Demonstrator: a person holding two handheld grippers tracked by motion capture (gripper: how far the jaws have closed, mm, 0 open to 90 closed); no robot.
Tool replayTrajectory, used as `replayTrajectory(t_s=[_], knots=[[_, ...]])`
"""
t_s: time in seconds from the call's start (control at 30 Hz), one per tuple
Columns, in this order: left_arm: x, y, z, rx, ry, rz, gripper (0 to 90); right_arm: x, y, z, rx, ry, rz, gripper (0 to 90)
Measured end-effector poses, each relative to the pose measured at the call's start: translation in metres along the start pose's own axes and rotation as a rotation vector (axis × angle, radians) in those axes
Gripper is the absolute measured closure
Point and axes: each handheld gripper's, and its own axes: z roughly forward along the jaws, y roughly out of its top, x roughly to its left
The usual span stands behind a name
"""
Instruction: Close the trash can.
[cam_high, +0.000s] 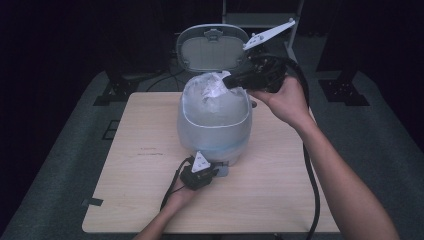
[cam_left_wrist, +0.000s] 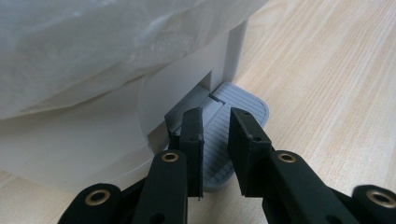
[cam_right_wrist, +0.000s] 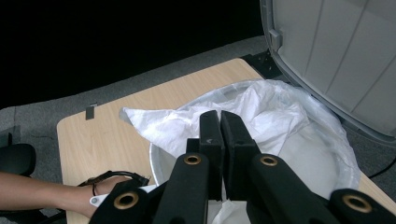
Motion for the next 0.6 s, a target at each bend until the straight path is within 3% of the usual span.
replayTrajectory(t_s=[0.6], knots=[[0.000,0.000,0.000,0.000,-0.001,-0.001,75.4,-0.002,0.003,0.018,0.009,0.017,0.001,87.4]])
